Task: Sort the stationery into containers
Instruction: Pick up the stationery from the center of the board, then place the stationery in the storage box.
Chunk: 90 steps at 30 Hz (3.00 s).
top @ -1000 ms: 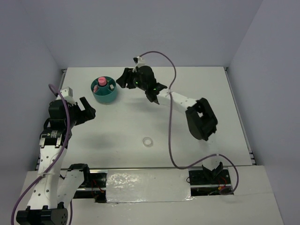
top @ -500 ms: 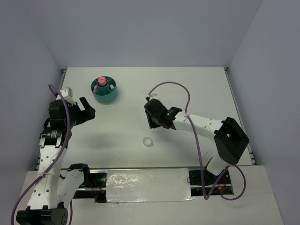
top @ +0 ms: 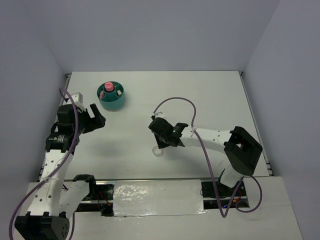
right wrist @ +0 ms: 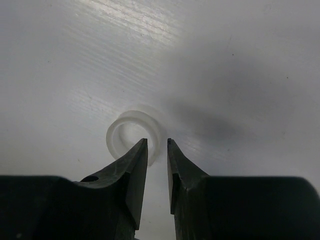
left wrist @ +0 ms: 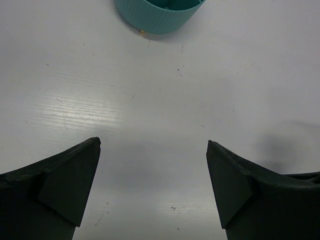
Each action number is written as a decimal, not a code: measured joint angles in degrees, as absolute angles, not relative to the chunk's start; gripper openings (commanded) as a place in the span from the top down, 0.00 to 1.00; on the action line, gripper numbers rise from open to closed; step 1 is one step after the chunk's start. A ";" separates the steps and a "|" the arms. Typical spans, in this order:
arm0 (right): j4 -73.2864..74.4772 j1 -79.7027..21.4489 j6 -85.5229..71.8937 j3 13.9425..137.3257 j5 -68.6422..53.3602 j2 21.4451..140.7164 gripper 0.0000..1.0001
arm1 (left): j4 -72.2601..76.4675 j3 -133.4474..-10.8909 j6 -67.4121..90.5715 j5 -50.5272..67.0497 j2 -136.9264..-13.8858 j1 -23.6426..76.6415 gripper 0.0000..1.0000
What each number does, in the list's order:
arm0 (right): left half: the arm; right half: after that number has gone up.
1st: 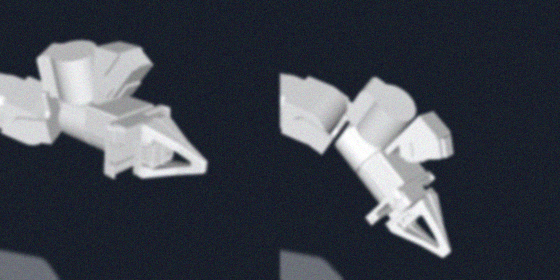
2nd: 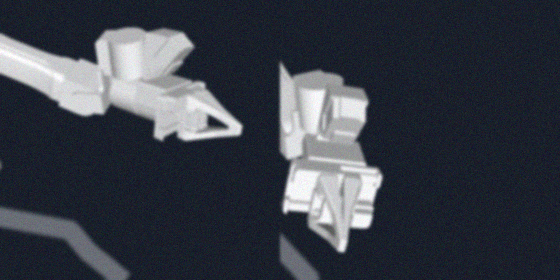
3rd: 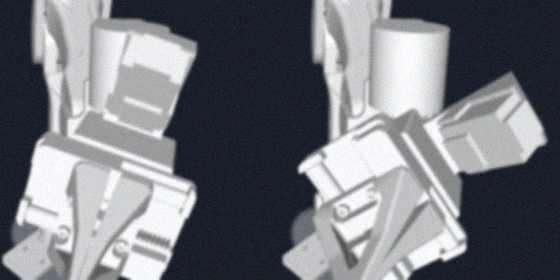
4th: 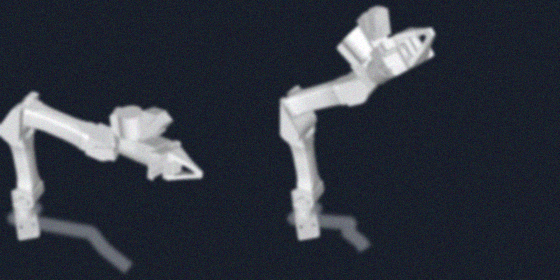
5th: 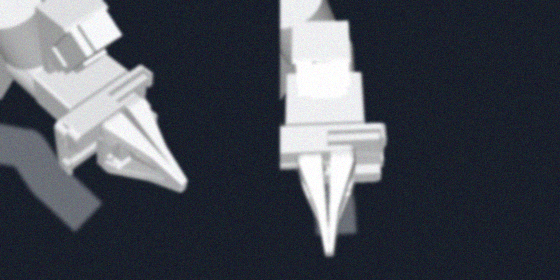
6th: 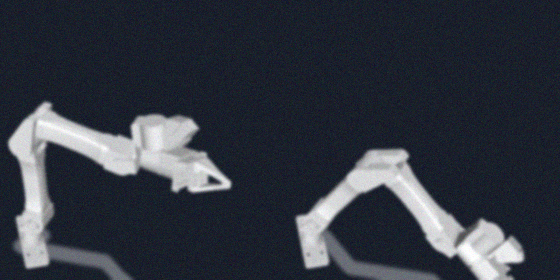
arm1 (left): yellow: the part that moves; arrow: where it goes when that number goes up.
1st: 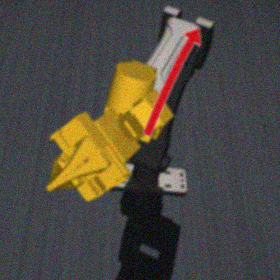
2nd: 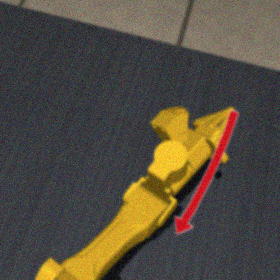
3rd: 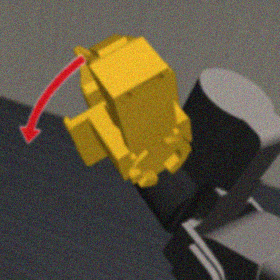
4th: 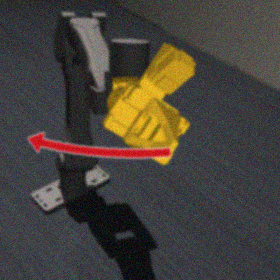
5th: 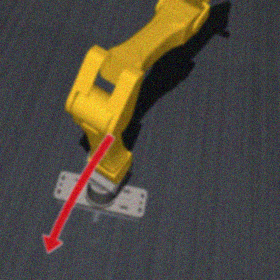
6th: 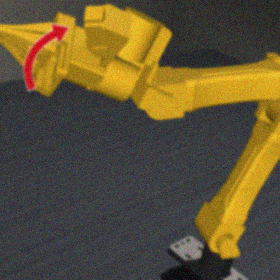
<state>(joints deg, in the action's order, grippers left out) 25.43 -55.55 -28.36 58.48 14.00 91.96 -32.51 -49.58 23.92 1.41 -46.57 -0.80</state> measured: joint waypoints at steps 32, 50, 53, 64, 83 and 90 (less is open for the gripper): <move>17.45 -57.41 -47.09 51.51 23.35 76.34 1.00 | -6.17 -41.39 46.44 12.88 -64.03 36.23 0.02; 16.58 -56.42 -46.00 48.03 22.15 71.92 0.03 | 0.21 -45.54 47.40 15.70 -72.55 37.78 1.00; 17.15 -54.92 -46.94 47.33 22.98 71.59 0.00 | -9.15 -51.20 43.57 9.78 -72.82 37.85 1.00; 19.46 -51.96 -47.20 38.65 24.23 54.00 0.00 | -33.58 -76.31 54.54 -22.04 -82.19 20.14 1.00; 17.76 -51.96 -41.82 32.36 18.72 50.98 0.00 | -27.24 -64.66 93.10 -33.17 -84.68 11.09 0.96; 14.06 -51.96 -39.22 32.36 15.88 51.35 0.00 | -17.80 -64.07 91.00 -30.52 -90.06 9.17 0.93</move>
